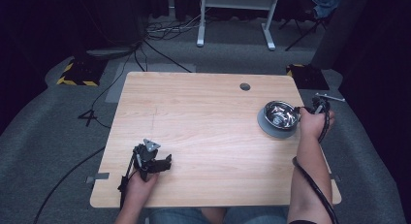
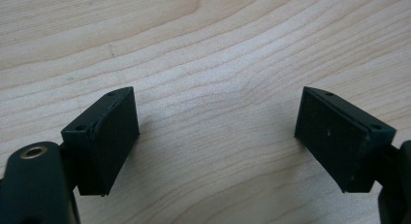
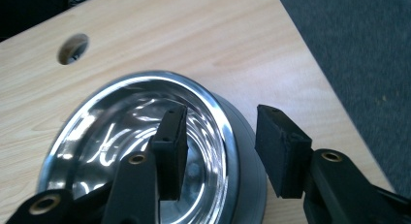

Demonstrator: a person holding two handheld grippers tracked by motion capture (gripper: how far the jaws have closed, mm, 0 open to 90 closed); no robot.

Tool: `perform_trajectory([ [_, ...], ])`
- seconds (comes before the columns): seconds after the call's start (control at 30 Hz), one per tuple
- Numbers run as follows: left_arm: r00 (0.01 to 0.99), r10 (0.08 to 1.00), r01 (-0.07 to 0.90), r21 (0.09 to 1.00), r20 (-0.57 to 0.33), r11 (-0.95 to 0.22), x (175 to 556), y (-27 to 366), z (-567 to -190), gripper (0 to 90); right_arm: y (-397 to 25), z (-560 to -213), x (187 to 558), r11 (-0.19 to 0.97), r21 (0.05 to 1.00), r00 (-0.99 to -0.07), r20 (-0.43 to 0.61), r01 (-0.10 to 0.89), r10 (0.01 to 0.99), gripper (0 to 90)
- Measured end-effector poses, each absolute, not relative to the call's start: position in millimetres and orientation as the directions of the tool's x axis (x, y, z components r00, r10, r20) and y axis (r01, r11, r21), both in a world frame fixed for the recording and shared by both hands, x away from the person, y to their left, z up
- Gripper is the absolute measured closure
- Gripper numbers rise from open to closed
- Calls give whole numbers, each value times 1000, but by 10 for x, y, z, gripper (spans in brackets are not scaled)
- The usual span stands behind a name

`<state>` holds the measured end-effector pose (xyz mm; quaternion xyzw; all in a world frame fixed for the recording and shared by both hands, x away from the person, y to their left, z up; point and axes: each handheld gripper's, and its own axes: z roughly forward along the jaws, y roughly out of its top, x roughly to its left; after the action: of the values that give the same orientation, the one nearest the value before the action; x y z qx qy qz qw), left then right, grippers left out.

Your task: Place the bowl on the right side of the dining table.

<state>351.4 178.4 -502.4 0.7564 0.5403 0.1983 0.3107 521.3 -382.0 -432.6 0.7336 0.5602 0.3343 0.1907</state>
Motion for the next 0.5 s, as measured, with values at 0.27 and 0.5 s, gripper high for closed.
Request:
perform_trajectory([
  [0.27,338,941,694,684,-36,-223,3514,1784,-5025,159,-3803,-4102,5136,-239,699,78,254,674,964,558],
  [0.5,338,940,692,685,-32,-226,3513,1783,-5025,159,-3646,-3984,5076,-139,719,-47,233,681,971,578],
])
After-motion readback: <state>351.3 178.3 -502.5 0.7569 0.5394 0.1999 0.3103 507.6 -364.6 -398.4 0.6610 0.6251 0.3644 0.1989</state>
